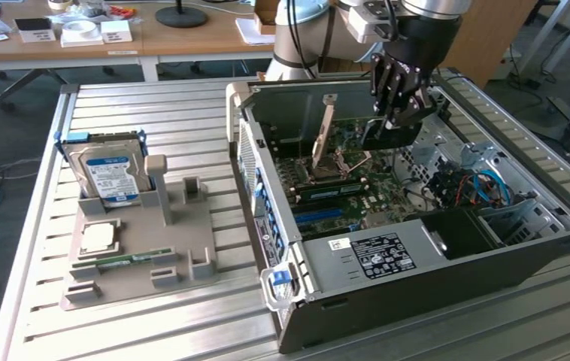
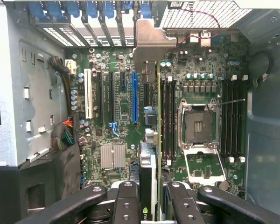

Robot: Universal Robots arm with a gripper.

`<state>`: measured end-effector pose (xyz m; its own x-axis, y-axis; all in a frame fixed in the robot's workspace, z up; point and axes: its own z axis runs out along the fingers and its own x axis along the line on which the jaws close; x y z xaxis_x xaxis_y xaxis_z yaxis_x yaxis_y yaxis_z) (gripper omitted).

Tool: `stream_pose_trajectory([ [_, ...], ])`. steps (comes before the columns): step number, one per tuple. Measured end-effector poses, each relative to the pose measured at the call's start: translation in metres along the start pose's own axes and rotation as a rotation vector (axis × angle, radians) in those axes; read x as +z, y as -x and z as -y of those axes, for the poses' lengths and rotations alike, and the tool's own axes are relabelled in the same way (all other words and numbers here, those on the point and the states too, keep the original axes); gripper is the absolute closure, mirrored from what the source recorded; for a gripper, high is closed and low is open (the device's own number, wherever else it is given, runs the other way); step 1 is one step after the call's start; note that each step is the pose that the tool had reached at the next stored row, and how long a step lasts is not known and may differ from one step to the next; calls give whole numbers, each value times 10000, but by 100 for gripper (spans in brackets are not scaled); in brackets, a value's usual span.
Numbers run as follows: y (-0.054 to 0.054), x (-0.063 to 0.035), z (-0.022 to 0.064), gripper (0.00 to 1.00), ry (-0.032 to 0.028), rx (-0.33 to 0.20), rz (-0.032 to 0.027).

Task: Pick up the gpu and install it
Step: 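Insert the gpu into the slot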

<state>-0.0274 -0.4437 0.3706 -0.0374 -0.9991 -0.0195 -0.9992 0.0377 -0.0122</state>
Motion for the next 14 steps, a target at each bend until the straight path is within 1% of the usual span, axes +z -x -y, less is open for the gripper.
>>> stream_pose_trajectory([
  [14,0,14,-1,73,0,0,0],
])
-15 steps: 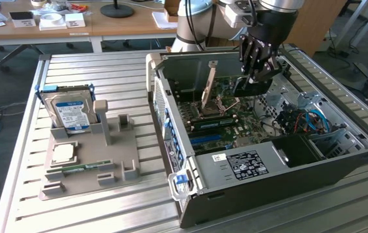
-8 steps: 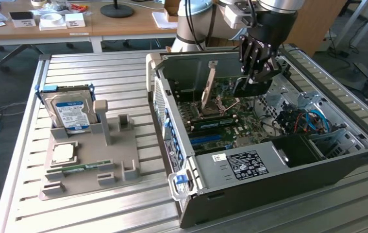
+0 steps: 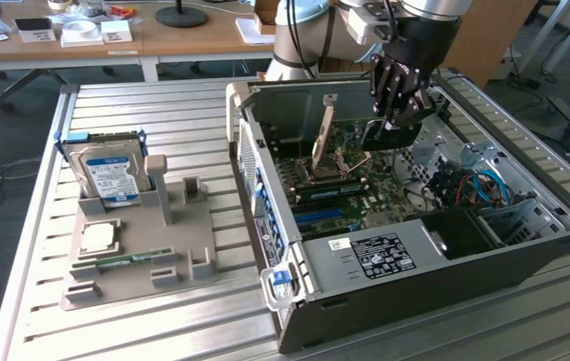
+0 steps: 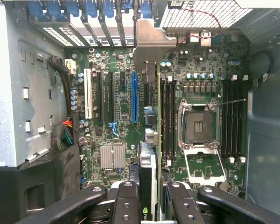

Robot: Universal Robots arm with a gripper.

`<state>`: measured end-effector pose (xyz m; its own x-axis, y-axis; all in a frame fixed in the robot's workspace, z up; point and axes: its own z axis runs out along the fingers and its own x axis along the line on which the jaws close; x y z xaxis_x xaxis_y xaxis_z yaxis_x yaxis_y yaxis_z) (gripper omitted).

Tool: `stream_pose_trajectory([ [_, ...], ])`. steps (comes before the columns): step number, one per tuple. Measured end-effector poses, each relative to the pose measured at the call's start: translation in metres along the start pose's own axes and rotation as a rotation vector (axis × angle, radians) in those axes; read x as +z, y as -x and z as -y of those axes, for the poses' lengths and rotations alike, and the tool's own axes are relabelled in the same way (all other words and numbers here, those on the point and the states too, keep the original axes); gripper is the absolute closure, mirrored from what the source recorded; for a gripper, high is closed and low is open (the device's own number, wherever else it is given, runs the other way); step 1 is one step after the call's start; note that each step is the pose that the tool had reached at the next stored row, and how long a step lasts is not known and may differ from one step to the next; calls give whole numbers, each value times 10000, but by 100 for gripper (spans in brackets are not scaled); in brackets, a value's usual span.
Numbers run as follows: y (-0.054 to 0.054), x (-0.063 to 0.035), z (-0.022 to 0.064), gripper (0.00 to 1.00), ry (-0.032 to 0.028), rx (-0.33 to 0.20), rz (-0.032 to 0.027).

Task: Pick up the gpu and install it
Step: 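Insert the gpu into the slot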

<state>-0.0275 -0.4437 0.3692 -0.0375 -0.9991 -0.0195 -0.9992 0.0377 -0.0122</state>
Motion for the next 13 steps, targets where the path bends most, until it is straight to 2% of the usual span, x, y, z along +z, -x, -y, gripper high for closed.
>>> stream_pose_trajectory([
  [5,-1,16,0,73,-1,0,3],
  [13,-7,126,-20,73,0,0,2],
])
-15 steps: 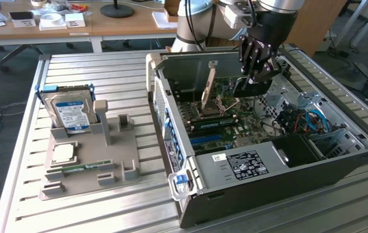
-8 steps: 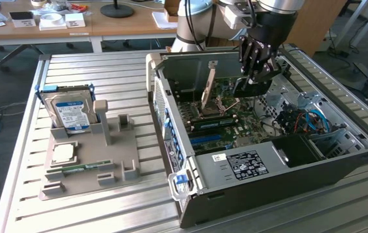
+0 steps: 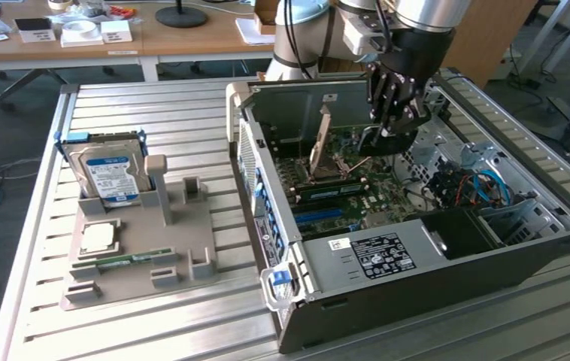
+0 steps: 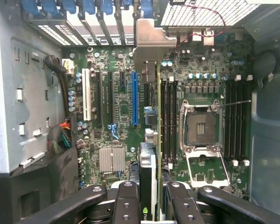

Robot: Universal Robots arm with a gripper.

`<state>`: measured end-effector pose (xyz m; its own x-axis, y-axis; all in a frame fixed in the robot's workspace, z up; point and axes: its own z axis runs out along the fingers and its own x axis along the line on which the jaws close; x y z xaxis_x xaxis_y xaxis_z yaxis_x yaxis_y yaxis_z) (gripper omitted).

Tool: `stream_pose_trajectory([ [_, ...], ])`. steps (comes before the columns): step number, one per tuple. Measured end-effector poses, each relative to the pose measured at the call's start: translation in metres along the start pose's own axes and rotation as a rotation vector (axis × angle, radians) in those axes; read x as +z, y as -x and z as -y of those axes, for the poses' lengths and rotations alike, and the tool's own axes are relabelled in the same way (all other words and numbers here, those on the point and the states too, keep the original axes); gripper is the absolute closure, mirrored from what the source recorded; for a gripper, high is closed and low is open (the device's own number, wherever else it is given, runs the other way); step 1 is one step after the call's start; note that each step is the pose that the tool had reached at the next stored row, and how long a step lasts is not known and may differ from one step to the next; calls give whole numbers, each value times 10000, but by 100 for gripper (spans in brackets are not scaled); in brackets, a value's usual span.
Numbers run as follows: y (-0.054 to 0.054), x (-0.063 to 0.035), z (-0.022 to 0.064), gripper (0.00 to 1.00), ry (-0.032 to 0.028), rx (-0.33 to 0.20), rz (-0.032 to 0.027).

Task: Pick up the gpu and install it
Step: 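Insert the gpu into the slot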

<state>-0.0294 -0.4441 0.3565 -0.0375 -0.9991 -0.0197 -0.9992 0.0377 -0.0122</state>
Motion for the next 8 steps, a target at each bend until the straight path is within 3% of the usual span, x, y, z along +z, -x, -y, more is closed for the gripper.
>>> stream_pose_trajectory([
  [8,-79,69,-19,73,0,0,-1],
])
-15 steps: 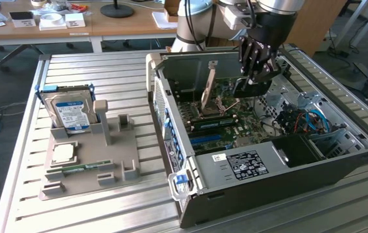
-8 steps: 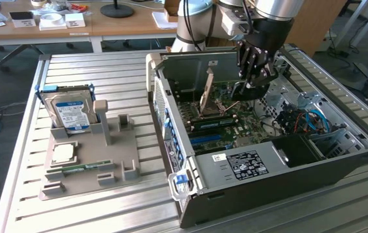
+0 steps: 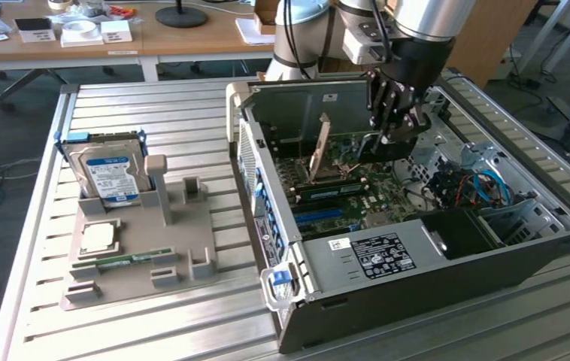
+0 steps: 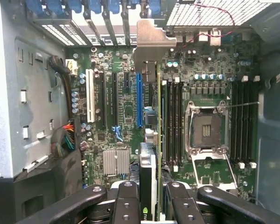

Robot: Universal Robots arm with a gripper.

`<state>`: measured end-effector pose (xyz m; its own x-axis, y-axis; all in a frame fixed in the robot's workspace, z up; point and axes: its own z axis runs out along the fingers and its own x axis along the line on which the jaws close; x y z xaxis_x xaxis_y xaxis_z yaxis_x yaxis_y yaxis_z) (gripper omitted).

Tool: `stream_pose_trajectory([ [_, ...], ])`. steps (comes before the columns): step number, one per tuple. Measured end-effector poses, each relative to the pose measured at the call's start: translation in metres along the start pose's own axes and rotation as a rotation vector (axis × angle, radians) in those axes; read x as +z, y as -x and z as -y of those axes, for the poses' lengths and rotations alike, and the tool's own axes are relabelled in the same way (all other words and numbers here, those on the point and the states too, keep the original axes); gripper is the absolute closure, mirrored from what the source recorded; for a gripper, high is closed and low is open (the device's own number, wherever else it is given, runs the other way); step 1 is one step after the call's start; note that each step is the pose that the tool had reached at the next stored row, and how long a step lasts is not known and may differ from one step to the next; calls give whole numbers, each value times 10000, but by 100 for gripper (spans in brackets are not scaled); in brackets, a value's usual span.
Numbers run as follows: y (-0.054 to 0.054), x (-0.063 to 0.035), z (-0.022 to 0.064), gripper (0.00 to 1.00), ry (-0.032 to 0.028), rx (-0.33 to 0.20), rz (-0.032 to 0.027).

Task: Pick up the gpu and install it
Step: 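Insert the gpu into the slot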

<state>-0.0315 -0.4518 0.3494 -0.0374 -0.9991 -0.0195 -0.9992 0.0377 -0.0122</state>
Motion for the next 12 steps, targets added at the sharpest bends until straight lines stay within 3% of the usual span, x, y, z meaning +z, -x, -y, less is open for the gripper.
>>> stream_pose_trajectory([
  [12,-2,49,-4,73,0,0,-1],
])
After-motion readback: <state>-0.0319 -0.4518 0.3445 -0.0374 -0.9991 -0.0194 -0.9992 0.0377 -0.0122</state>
